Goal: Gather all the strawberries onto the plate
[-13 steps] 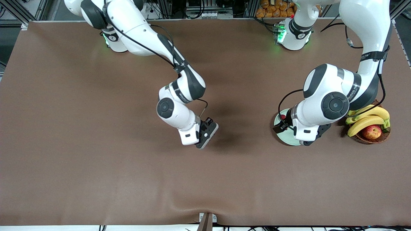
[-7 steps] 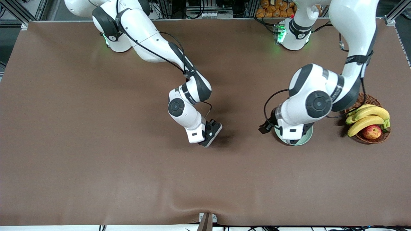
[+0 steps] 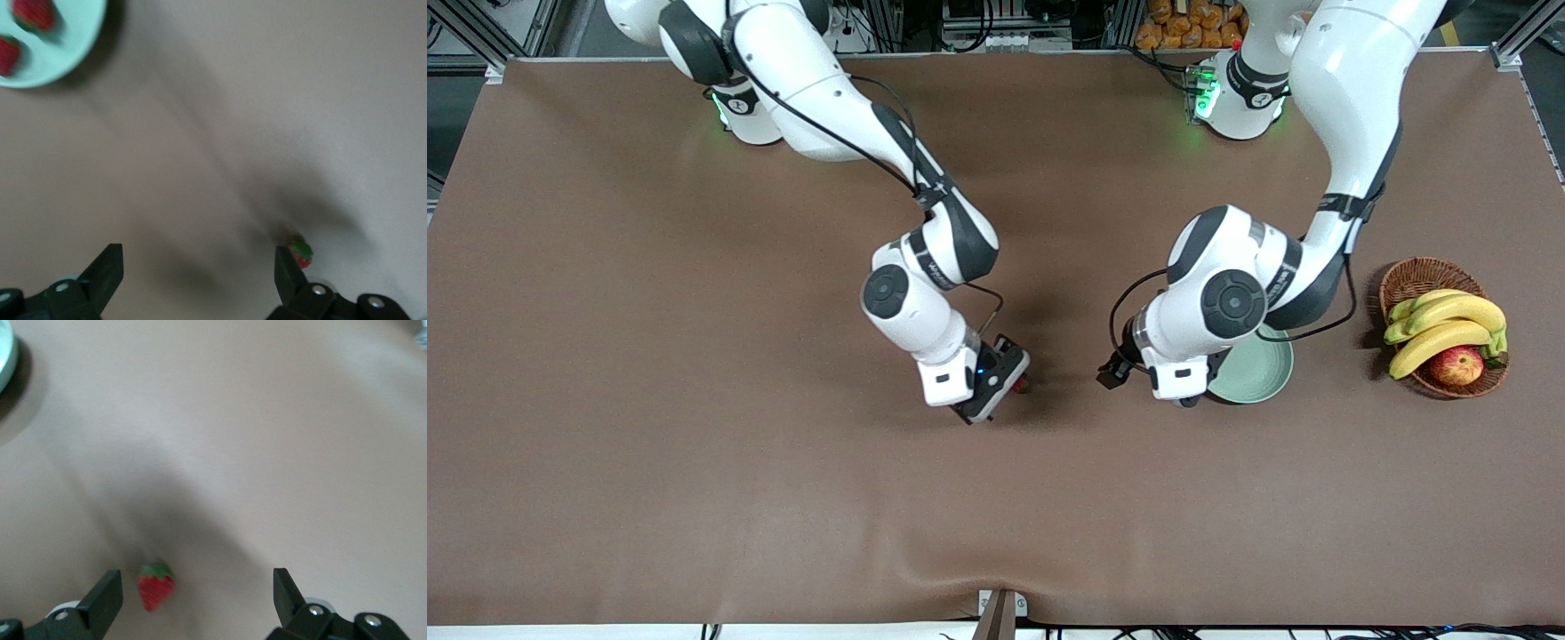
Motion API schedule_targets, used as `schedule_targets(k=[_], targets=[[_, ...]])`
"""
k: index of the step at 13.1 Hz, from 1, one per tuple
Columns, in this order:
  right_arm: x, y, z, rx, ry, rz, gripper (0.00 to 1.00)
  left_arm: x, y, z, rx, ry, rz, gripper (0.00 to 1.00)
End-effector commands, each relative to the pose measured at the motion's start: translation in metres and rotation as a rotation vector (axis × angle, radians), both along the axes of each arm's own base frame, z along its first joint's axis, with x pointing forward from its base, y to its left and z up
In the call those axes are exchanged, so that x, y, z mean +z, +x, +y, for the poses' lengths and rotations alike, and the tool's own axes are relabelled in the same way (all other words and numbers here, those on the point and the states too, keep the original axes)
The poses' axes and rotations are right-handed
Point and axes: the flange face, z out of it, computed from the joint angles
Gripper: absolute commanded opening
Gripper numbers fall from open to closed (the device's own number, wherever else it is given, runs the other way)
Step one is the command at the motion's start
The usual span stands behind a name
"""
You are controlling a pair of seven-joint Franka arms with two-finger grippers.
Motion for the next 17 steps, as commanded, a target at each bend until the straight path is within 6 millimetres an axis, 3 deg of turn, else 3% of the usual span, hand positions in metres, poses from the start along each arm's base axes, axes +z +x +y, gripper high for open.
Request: schedule_targets(k=[1, 5, 9, 12, 15, 17], targets=[[0.038, 0.006, -0.063, -0.062, -0.033, -0.003, 1.00, -0.023, 0.007, -0.021, 0.102, -0.054, -0.029, 1.00], [0.073, 0.018, -0.163, -0.157, -0.058, 0.015, 1.00, -0.056, -0.003, -0.064, 0.207, -0.107, -0.073, 1.00], [0.135, 0.019, -0.266, -0.179, -0.117, 0.131, 1.00, -0.078, -0.010, -0.101, 0.224, -0.136, -0.075, 1.00], [0.194, 0.006, -0.345, -0.204, -0.167, 0.194, 1.00, -0.097, -0.012, -0.109, 0.233, -0.159, -0.099, 1.00], [0.245, -0.018, -0.403, -0.236, -0.195, 0.242, 1.00, -0.112, -0.019, -0.118, 0.232, -0.177, -0.110, 1.00], [0.273, -0.035, -0.430, -0.262, -0.183, 0.268, 1.00, -0.121, -0.022, -0.120, 0.230, -0.170, -0.100, 1.00]])
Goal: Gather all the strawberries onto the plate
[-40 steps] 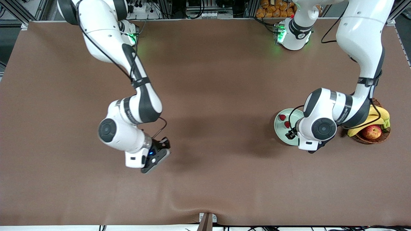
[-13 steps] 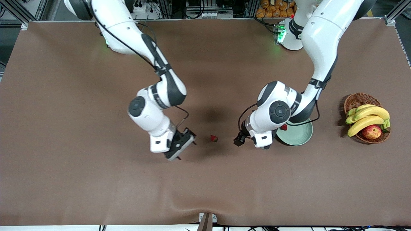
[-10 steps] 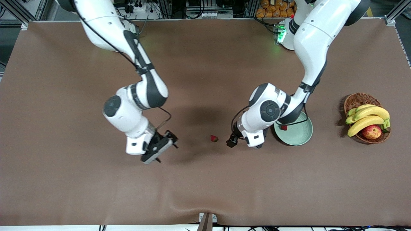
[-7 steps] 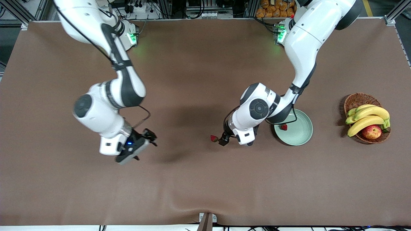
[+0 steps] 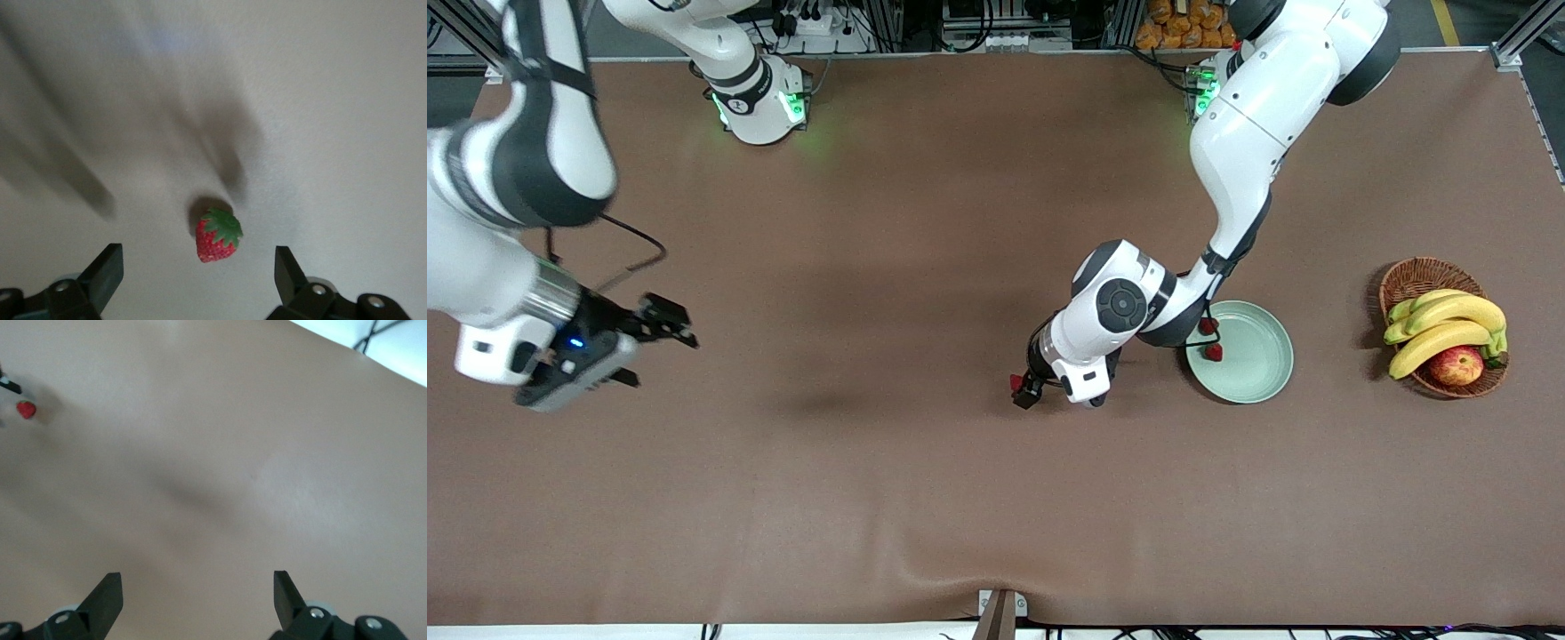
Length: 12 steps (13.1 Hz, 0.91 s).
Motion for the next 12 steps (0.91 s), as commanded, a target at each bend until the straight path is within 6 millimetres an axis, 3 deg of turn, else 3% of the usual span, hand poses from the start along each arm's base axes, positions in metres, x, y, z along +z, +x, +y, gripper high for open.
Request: schedule_targets(k=[1, 2, 4, 9, 11, 12], targets=[[0.029, -0.029, -0.028, -0.046, -0.008, 0.019, 1.00, -0.008, 0.000, -0.009, 0.015, -0.012, 0.003, 0.95], [0.038, -0.035, -0.040, -0.087, -0.033, 0.028, 1.00, -0.009, 0.000, -0.009, 0.016, -0.013, 0.003, 0.91], [0.065, -0.053, -0.036, -0.185, -0.101, 0.052, 1.00, -0.009, 0.005, -0.009, 0.023, -0.020, 0.000, 0.82], [0.103, -0.082, -0.024, -0.455, -0.200, 0.190, 1.00, -0.018, 0.007, -0.015, 0.026, -0.032, -0.006, 0.67], [0.107, -0.088, -0.029, -0.512, -0.217, 0.230, 1.00, -0.022, 0.008, -0.016, 0.028, -0.034, -0.004, 0.56], [0.107, -0.091, -0.033, -0.536, -0.224, 0.251, 1.00, -0.021, 0.009, -0.015, 0.029, -0.034, -0.006, 0.44]])
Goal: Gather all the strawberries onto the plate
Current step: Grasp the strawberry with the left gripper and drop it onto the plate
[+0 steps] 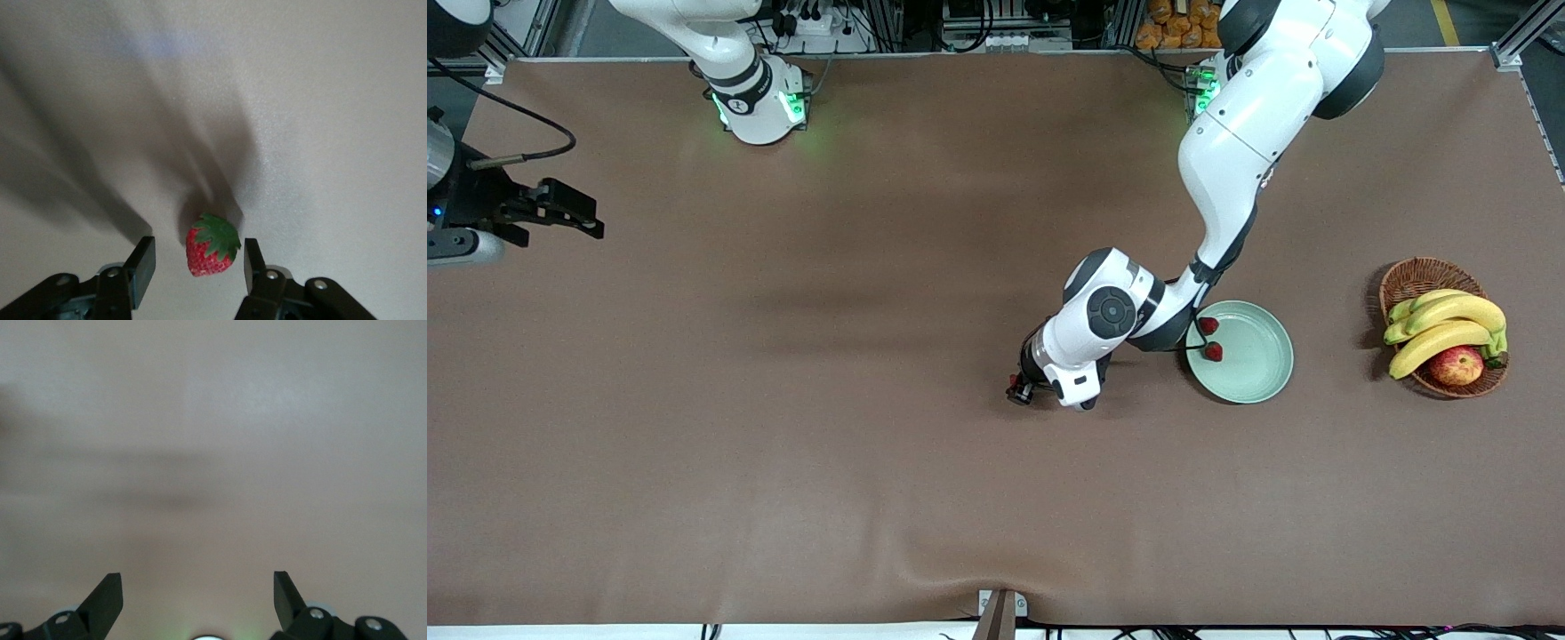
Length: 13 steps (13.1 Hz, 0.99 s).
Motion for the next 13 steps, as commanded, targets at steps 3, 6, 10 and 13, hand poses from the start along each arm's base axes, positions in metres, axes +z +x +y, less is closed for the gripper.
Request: schedule_targets(k=[3, 6, 10, 13], targets=[[0.024, -0.006, -0.019, -0.081, -0.056, -0.003, 1.00, 0.003, 0.006, -0.006, 0.008, -0.016, -0.018, 0.00], [0.040, -0.009, -0.018, -0.081, -0.056, -0.019, 1.00, 0.041, 0.018, 0.011, 0.007, 0.009, -0.019, 0.00], [0.044, -0.004, -0.024, -0.035, -0.035, -0.074, 1.00, 0.110, 0.033, 0.067, -0.072, 0.143, 0.071, 0.00], [0.045, -0.001, -0.031, -0.011, -0.029, -0.092, 1.00, 0.146, 0.029, 0.131, -0.221, 0.231, 0.158, 0.00]])
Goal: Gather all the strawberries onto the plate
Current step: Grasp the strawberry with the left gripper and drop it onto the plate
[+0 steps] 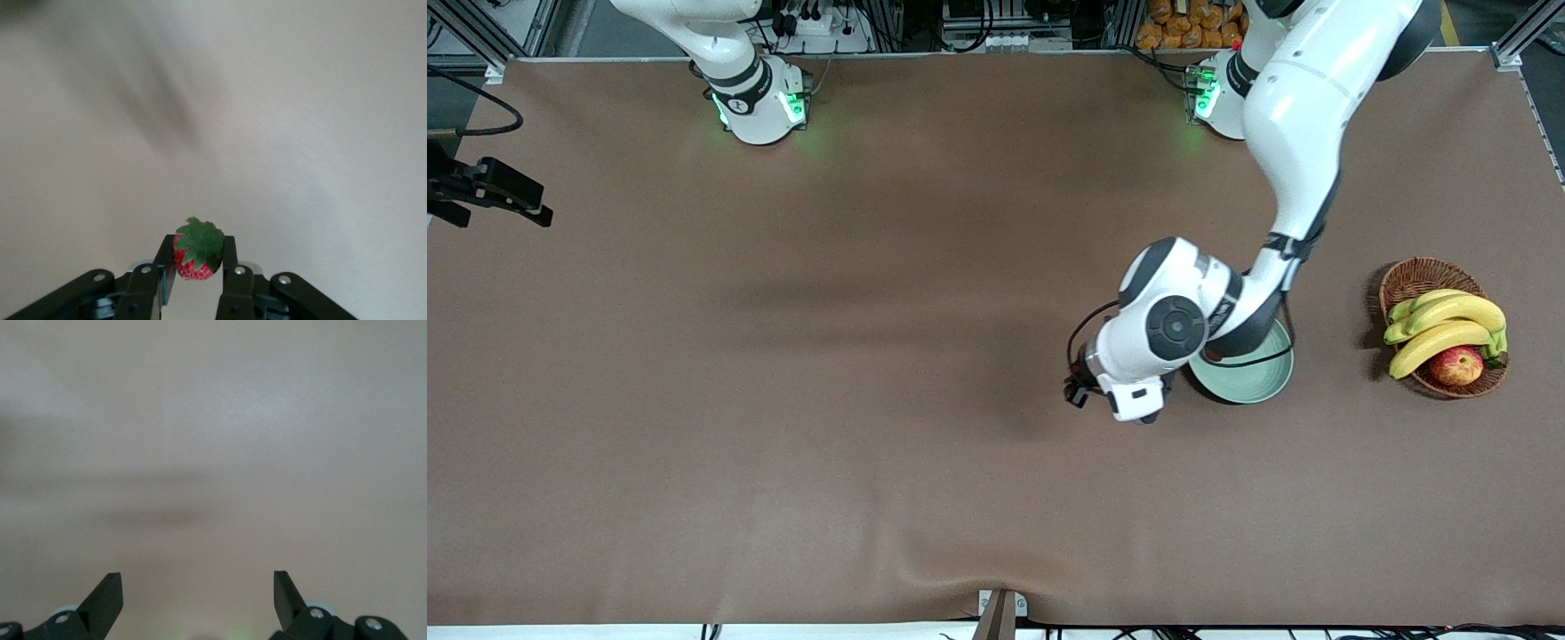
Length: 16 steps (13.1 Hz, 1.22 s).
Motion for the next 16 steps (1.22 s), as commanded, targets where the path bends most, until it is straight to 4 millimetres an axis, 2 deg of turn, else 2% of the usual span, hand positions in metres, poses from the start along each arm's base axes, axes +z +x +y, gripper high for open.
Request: schedule_targets(k=[1, 3, 4, 6, 9, 11, 12, 13, 14, 16], targets=[[0.003, 0.000, -0.009, 0.036, 0.003, -0.008, 1.00, 0.025, -0.014, 0.061, -0.145, 0.066, 0.055, 0.00], [0.005, 0.002, -0.001, 0.053, 0.002, -0.014, 1.00, 0.027, -0.020, 0.111, -0.210, 0.078, 0.075, 0.00], [0.006, 0.003, 0.000, 0.052, 0.003, -0.028, 1.00, 0.018, -0.026, 0.129, -0.235, 0.092, 0.095, 0.00], [0.005, 0.005, 0.001, 0.051, 0.031, -0.033, 1.00, -0.009, -0.033, 0.180, -0.264, 0.153, 0.140, 0.00], [0.005, 0.005, 0.001, 0.049, 0.036, -0.032, 1.00, -0.046, -0.033, 0.231, -0.307, 0.150, 0.172, 0.00], [0.007, 0.006, 0.005, 0.050, 0.067, -0.050, 1.00, -0.061, -0.033, 0.260, -0.342, 0.142, 0.167, 0.00], [0.007, 0.006, 0.002, 0.044, 0.069, -0.050, 1.00, -0.064, -0.033, 0.266, -0.369, 0.138, 0.169, 0.20], [0.007, 0.006, 0.003, 0.045, 0.069, -0.050, 1.00, -0.062, -0.033, 0.269, -0.405, 0.132, 0.166, 0.66], [0.007, 0.007, 0.005, 0.048, 0.069, -0.051, 1.00, -0.056, -0.031, 0.276, -0.430, 0.126, 0.161, 1.00], [0.005, 0.008, 0.007, 0.051, 0.069, -0.050, 1.00, -0.030, -0.029, 0.289, -0.493, 0.121, 0.147, 1.00]])
